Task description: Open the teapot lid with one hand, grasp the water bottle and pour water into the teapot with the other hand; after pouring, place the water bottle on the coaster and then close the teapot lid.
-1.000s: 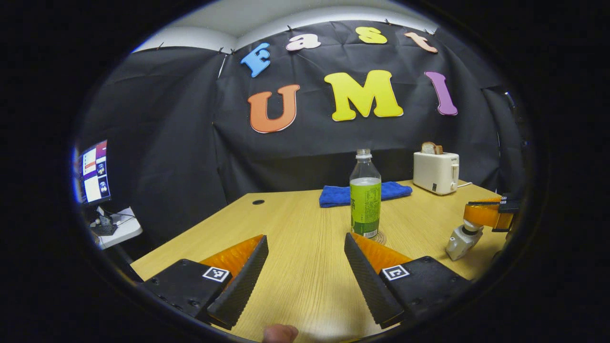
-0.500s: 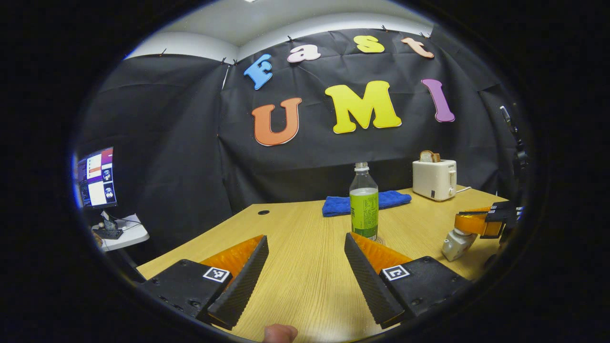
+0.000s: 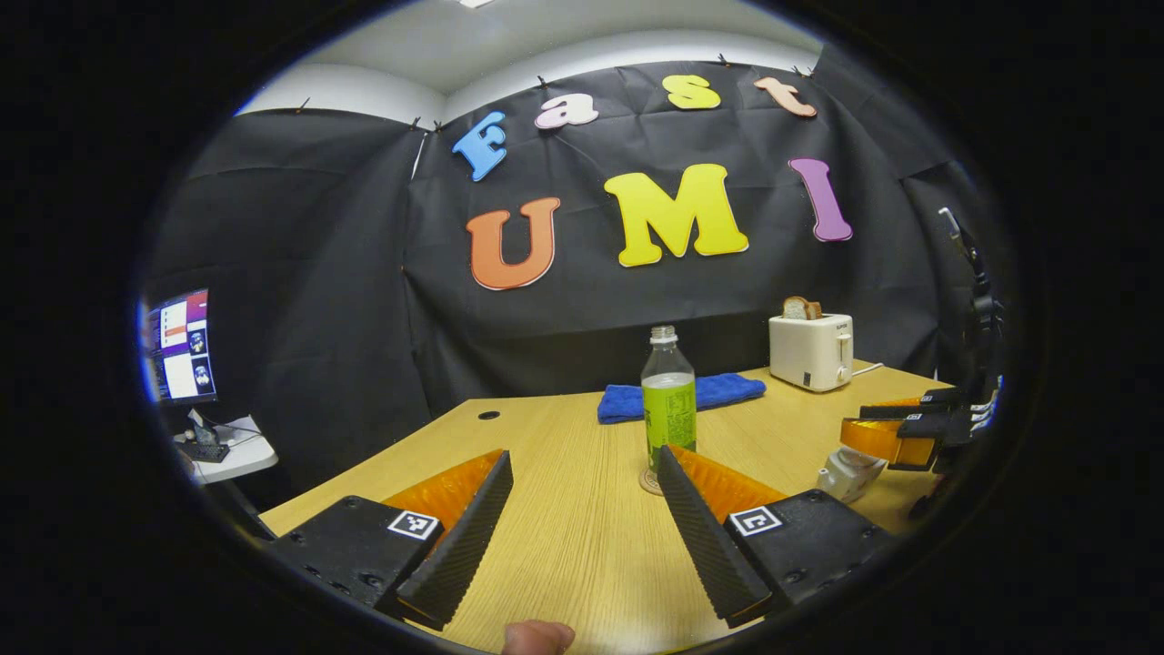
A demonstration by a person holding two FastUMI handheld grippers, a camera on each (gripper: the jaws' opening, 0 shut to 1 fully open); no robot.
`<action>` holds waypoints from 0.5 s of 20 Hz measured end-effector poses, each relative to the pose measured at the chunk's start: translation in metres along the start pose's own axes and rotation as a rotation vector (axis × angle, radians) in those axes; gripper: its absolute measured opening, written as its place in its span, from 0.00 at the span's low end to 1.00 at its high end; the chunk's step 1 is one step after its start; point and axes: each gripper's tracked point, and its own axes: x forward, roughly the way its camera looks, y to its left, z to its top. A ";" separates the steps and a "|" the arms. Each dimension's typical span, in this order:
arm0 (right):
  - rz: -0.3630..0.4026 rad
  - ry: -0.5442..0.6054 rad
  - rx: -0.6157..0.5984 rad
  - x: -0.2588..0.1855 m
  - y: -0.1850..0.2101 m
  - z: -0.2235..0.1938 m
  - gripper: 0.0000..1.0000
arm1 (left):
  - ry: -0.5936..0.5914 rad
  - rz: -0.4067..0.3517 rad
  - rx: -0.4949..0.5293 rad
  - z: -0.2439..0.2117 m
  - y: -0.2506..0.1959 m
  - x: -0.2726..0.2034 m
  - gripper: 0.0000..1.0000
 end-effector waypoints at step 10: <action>-0.119 -0.265 -0.031 -0.101 -0.009 0.104 0.96 | -0.150 -0.105 -0.054 0.083 -0.063 -0.044 0.99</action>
